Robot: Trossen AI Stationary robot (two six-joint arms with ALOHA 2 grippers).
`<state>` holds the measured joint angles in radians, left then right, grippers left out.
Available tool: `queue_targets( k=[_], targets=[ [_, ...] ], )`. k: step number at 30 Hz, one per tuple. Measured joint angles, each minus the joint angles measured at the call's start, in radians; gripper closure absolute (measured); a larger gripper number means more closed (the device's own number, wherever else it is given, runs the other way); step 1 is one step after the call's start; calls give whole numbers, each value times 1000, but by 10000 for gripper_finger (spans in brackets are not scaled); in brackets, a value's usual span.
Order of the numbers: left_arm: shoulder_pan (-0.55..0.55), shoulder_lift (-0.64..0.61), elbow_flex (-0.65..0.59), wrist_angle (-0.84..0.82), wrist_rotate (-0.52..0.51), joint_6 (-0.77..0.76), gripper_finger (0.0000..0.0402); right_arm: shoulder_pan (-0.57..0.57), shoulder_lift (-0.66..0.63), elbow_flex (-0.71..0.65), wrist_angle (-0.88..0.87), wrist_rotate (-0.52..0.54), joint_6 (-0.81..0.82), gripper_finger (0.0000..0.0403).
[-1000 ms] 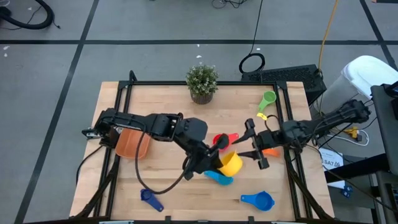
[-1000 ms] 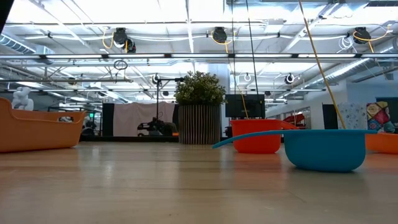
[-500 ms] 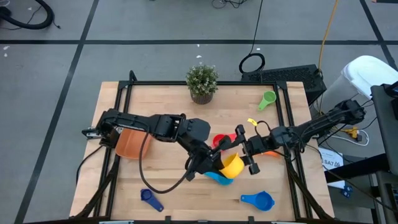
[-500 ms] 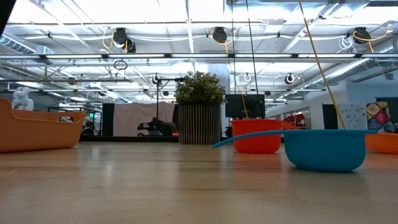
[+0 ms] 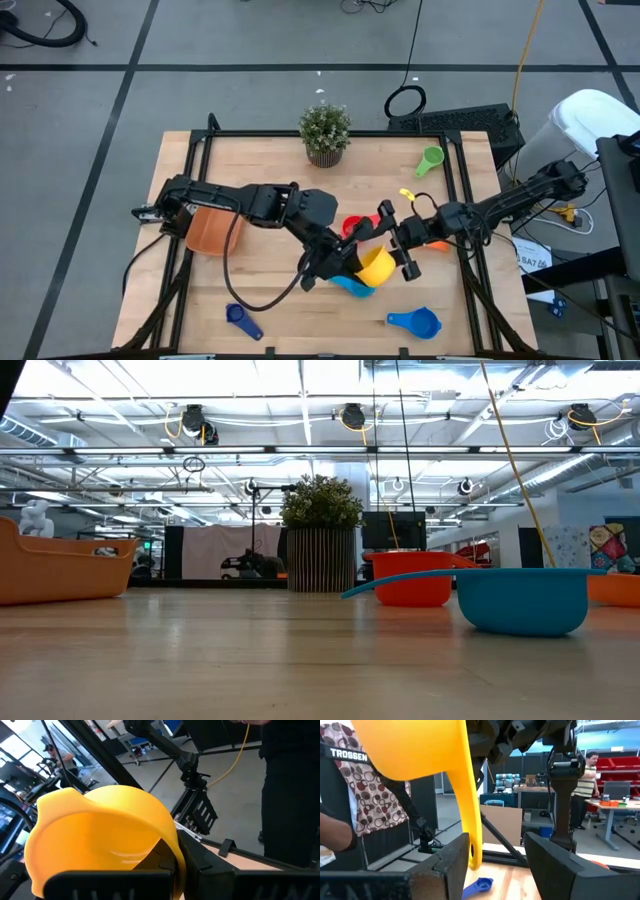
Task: Nest measuring cups in basket
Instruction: Stack the yellow measuring cup on top of the blue measuring cup
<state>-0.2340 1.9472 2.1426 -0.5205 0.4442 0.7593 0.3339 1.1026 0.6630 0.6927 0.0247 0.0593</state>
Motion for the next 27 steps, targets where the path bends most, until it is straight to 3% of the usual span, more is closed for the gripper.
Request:
queue_targets(
  k=[11, 16, 27],
  targets=[
    [2, 7, 0, -8, 0, -10, 397, -6, 99, 1, 155, -19, -4, 296],
    [5, 8, 0, -8, 3, -25, 392, -6, 104, 1, 157, -32, -67, 385],
    [8, 8, 0, -29, -17, -84, 385, -5, 43, 2, 32, -22, -151, 401]
  ],
)
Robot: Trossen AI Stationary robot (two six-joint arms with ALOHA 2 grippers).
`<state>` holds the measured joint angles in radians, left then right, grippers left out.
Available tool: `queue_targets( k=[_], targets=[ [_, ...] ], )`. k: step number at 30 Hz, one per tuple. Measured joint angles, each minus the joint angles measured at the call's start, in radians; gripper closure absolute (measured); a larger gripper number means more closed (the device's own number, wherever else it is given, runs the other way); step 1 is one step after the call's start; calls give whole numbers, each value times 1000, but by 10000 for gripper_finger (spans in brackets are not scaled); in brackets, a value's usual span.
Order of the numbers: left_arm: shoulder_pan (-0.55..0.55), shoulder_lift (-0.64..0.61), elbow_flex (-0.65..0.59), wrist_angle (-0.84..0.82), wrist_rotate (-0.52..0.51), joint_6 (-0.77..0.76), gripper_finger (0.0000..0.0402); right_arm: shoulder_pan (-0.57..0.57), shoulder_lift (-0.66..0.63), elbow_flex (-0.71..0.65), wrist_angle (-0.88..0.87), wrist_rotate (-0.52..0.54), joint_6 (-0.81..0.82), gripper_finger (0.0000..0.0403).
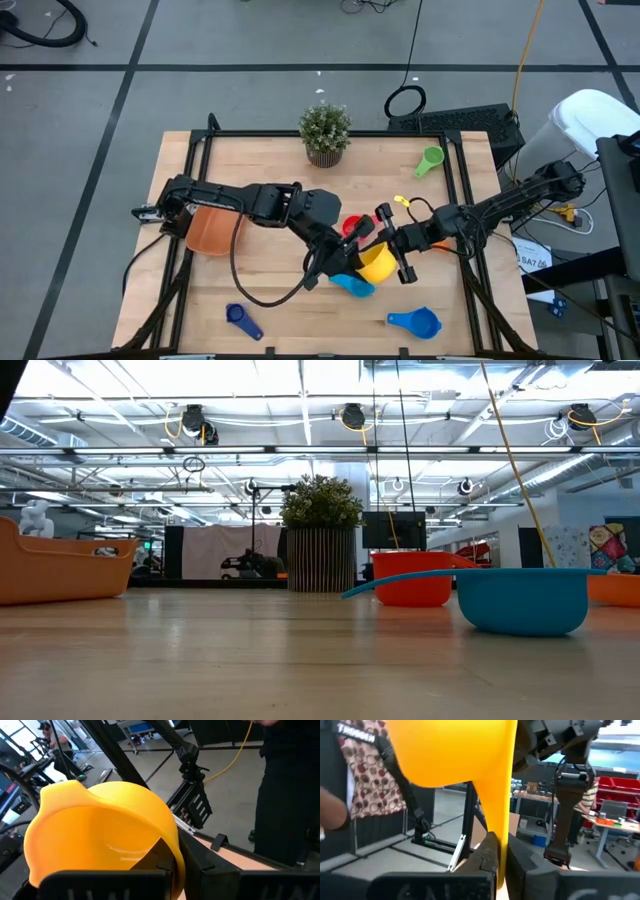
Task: Nest measuring cups in basket
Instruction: Stack the yellow measuring cup on top of the blue measuring cup
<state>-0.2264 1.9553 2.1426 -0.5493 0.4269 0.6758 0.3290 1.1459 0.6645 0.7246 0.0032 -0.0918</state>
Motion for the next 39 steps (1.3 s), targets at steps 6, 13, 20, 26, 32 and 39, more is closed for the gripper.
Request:
queue_targets(
  k=[6, 13, 20, 26, 32, 39],
  targets=[
    [2, -4, 0, 6, -7, -57, 358, -1, -48, 0, -29, -16, -218, 402],
    [4, -7, 0, 10, -30, -106, 321, 0, -134, -2, -96, 52, -421, 402],
    [5, -40, -1, -19, -167, -111, 292, -1, -226, -2, -225, 97, -425, 403],
    [20, -82, -2, -55, -254, -116, 273, 7, -273, 1, -284, 114, -423, 402],
    [28, -114, 2, -68, -284, -138, 271, 34, -285, 0, -304, 108, -457, 402],
    [37, -116, 0, -116, -321, -150, 270, 94, -283, 0, -330, 223, -489, 402]
  ],
)
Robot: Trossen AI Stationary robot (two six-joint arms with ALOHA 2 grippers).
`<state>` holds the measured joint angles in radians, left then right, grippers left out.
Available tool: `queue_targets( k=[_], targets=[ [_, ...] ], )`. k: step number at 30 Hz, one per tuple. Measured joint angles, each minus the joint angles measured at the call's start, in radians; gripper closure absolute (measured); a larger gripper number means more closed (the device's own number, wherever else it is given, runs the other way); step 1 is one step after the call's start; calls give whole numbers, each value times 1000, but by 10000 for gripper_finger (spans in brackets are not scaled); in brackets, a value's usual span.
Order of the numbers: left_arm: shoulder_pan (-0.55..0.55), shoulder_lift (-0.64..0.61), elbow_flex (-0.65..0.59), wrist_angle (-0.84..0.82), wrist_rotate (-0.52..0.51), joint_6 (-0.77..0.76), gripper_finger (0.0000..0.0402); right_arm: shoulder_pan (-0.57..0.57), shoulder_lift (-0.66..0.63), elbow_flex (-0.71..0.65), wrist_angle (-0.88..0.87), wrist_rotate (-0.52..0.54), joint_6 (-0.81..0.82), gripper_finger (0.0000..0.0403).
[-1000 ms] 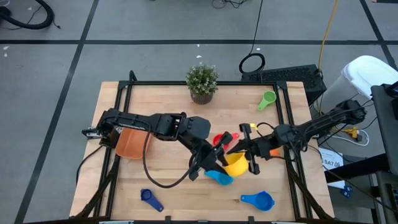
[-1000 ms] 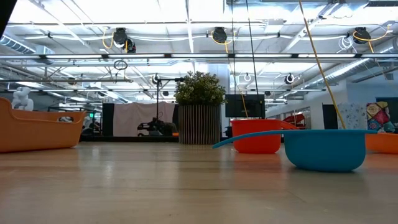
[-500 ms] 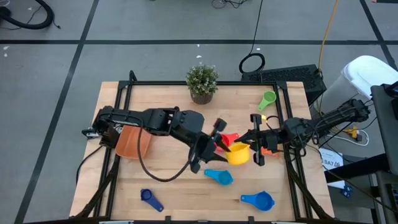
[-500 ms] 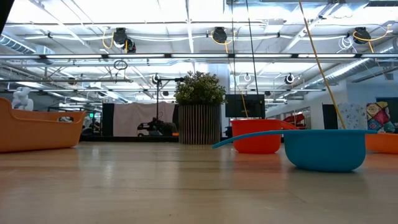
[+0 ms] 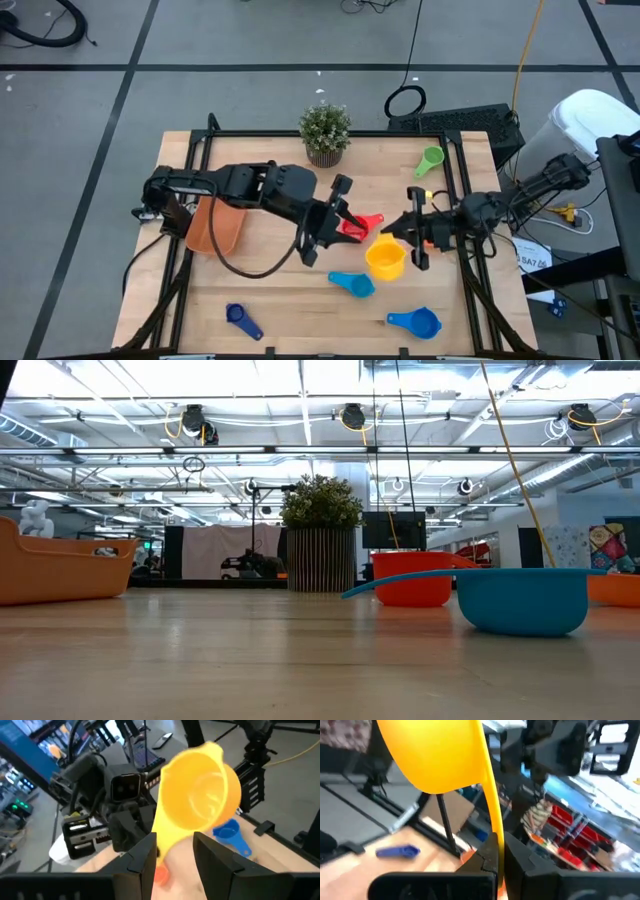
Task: Nest measuring cups in basket
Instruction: Stack the yellow measuring cup on top of the blue measuring cup
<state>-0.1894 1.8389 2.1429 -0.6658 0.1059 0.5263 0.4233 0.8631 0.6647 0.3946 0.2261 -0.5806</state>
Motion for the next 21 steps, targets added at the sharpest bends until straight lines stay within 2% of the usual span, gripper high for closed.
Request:
queue_targets(
  k=[7, 10, 13, 16, 21],
  targets=[
    [13, 1, 0, -67, -6, -47, 270, 130, 18, 0, -204, 453, -157, 402],
    [13, 1, 0, -91, -22, -56, 270, 184, 27, 0, -246, 573, -222, 402],
    [13, 1, 0, -110, -52, -62, 270, 240, 34, 0, -326, 651, -298, 402],
    [13, 1, 0, -139, -88, -69, 270, 290, 34, 0, -449, 660, -329, 402],
    [13, 1, 0, -157, -111, -93, 270, 373, 34, 0, -563, 661, -21, 402]
  ],
)
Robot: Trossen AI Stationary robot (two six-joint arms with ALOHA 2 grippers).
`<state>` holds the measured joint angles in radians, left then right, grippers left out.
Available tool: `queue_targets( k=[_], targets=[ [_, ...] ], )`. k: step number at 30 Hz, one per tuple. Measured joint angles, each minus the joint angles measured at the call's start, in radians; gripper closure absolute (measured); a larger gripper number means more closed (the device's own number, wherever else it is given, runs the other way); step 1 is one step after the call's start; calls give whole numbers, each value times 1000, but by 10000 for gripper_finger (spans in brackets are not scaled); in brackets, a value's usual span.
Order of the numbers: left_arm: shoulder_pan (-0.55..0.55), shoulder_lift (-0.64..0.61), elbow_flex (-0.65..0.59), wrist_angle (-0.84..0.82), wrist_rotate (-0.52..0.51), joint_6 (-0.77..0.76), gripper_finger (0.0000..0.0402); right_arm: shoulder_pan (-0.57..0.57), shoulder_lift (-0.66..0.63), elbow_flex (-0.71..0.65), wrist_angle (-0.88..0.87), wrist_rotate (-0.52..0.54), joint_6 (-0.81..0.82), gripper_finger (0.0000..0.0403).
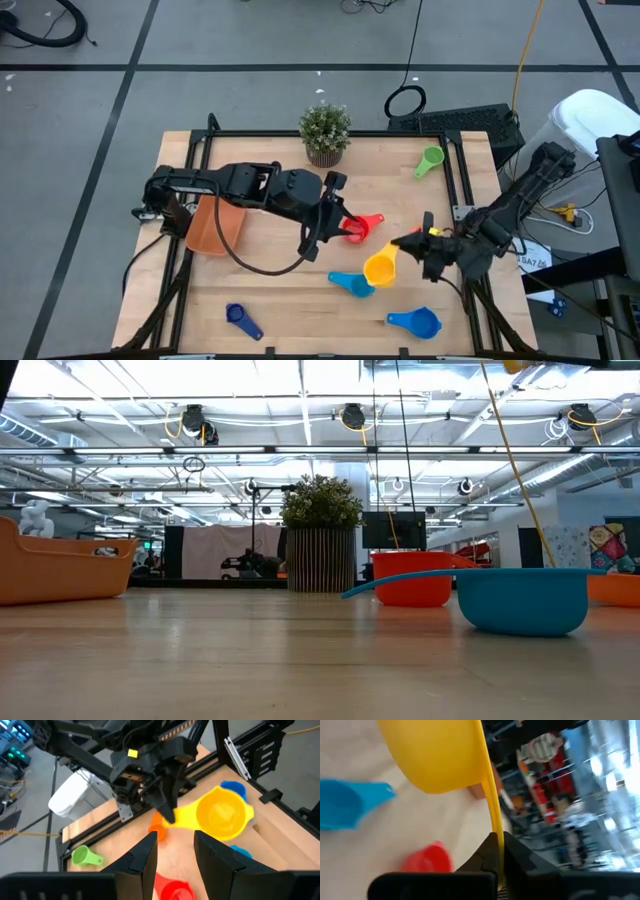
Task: Nest measuring cups in basket
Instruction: Stack the yellow measuring cup on top of the blue measuring cup
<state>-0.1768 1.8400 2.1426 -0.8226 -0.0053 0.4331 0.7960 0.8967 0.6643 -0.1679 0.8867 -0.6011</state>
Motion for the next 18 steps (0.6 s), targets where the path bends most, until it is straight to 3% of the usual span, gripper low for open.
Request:
queue_targets(
  k=[8, 18],
  targets=[
    [0, -3, 0, -20, -1, -27, 270, 165, 16, 0, -185, 32, 362, 403],
    [16, -6, 0, -47, -5, -50, 270, 279, 123, 0, -319, 25, 506, 403]
  ],
)
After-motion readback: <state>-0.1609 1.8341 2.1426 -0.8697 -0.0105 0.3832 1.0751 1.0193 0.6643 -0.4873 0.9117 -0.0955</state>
